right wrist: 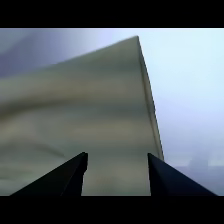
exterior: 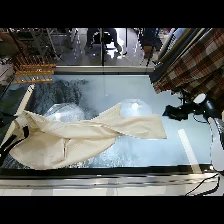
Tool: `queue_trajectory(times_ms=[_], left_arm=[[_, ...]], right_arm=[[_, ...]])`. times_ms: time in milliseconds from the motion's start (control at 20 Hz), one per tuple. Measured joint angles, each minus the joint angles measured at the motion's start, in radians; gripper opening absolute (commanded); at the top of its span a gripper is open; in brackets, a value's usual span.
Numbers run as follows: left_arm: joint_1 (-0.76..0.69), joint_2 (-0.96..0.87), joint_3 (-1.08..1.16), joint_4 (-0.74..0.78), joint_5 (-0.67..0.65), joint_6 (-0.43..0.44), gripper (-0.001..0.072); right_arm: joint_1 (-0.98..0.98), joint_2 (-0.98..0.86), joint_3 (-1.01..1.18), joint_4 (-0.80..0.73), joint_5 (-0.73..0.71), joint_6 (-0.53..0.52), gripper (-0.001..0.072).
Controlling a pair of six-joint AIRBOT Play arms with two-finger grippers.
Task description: Fold the clothes and pants, and hang the long-sleeved shirts on hangers.
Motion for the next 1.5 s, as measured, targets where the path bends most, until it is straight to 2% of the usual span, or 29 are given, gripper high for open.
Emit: queue_trajectory(times_ms=[150,500,550,600,650,700,950,1100,1200,1350,1500], left_arm=[[-0.003,-0.002,0.0,0.003,-0.027,0.0,0.0022],[-0.003,-0.002,0.0,0.006,-0.059,0.0,0.0023],[-0.003,-0.002,0.0,0.006,-0.06,0.0,0.0023],[-0.003,-0.002,0.0,0.006,-0.061,0.0,0.0023],[-0.003,-0.002,0.0,0.006,-0.063,0.0,0.0021],[-0.003,-0.002,0.0,0.006,-0.063,0.0,0.002],[0.01,0.027,0.025,-0.062,-0.068,-0.03,0.0019],[0.046,0.09,0.103,-0.272,-0.072,-0.056,0.0019],[0.093,0.152,0.195,-0.499,-0.059,-0.071,0.0019],[0.208,0.245,0.341,-0.851,0.034,-0.105,0.0019],[0.407,0.331,0.457,-1.191,0.174,-0.126,0.0019]], right_arm=[[-0.098,-0.021,-0.118,0.054,0.095,-0.078,0.0444],[-0.173,-0.039,-0.237,0.123,0.076,-0.154,0.0433],[-0.174,-0.047,-0.242,0.13,0.077,-0.157,0.0384],[-0.171,-0.057,-0.245,0.132,0.072,-0.163,0.0265],[-0.165,-0.069,-0.247,0.146,0.071,-0.172,0.0116],[-0.154,-0.081,-0.249,0.16,0.068,-0.184,0.0027],[-0.131,-0.027,-0.219,0.205,0.077,-0.209,0.0024],[-0.127,0.138,-0.122,0.262,0.16,-0.211,0.0025],[-0.133,0.274,-0.016,0.279,0.172,-0.188,0.0025],[-0.182,0.479,0.182,0.292,0.164,-0.138,0.0025],[-0.275,0.641,0.385,0.258,0.119,-0.101,0.0024]])
